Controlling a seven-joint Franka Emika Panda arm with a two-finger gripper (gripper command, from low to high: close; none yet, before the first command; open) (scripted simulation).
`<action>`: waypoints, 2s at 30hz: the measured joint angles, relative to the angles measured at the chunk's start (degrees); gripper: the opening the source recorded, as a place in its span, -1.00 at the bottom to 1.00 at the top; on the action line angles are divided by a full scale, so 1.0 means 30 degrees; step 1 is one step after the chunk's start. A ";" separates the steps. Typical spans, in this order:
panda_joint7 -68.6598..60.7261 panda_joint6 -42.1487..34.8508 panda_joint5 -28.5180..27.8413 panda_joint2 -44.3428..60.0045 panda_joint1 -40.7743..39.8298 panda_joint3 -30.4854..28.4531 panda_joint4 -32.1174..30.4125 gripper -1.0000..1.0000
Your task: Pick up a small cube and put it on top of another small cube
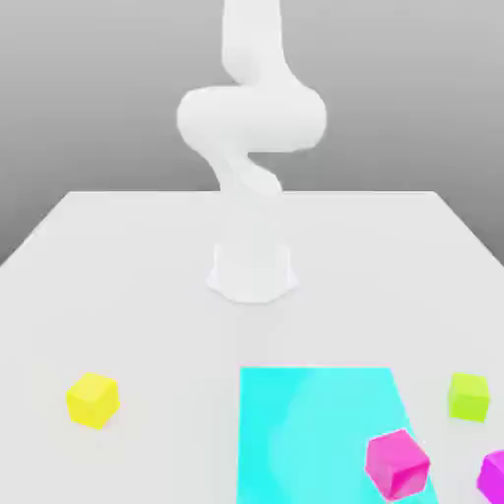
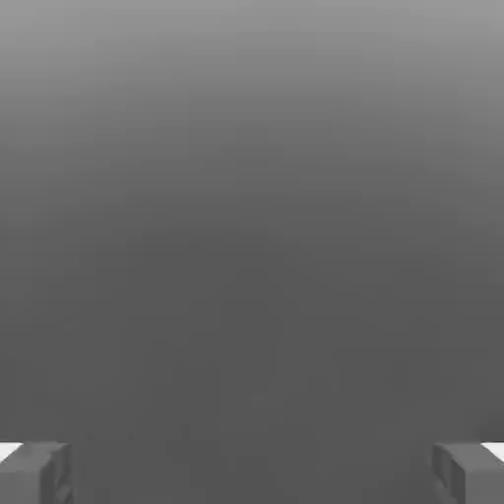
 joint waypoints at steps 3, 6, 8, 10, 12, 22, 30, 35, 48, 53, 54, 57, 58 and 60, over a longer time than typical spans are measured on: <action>-0.1182 0.0981 -0.0102 0.2176 0.0901 0.0589 -0.0502 0.00; -0.2315 0.1901 -0.0211 0.4258 0.1738 0.1202 -0.0976 0.00; -0.3029 0.2521 -0.0332 0.5638 0.2321 0.1593 -0.1294 0.00; -0.3732 0.3138 -0.0466 0.7018 0.2876 0.2015 -0.1611 0.00; -0.4419 0.3755 -0.0620 0.8399 0.3402 0.2469 -0.1927 0.00; -0.7312 0.6800 -0.2153 1.5384 0.6538 0.4383 -0.3496 0.00; -0.6768 1.0194 -0.4851 2.1010 0.8727 0.3209 -0.3356 0.00; -0.6544 1.0552 -0.5140 2.1504 0.9002 0.2879 -0.3239 -1.00; -0.5661 0.5840 -0.2190 1.8815 0.7672 0.3719 -0.1137 -1.00; -0.2573 0.3441 -0.1436 1.9746 0.7465 0.2641 0.2274 -1.00; -0.2007 0.3083 -0.1311 1.9987 0.7444 0.2411 0.2891 -1.00; -0.1305 0.4142 -0.1496 2.1663 0.7628 0.1946 0.3522 -1.00; -0.1167 0.4682 -0.1628 2.2289 0.7690 0.1847 0.3600 1.00; -0.1169 0.4682 -0.1626 2.2289 0.7690 0.1847 0.3600 1.00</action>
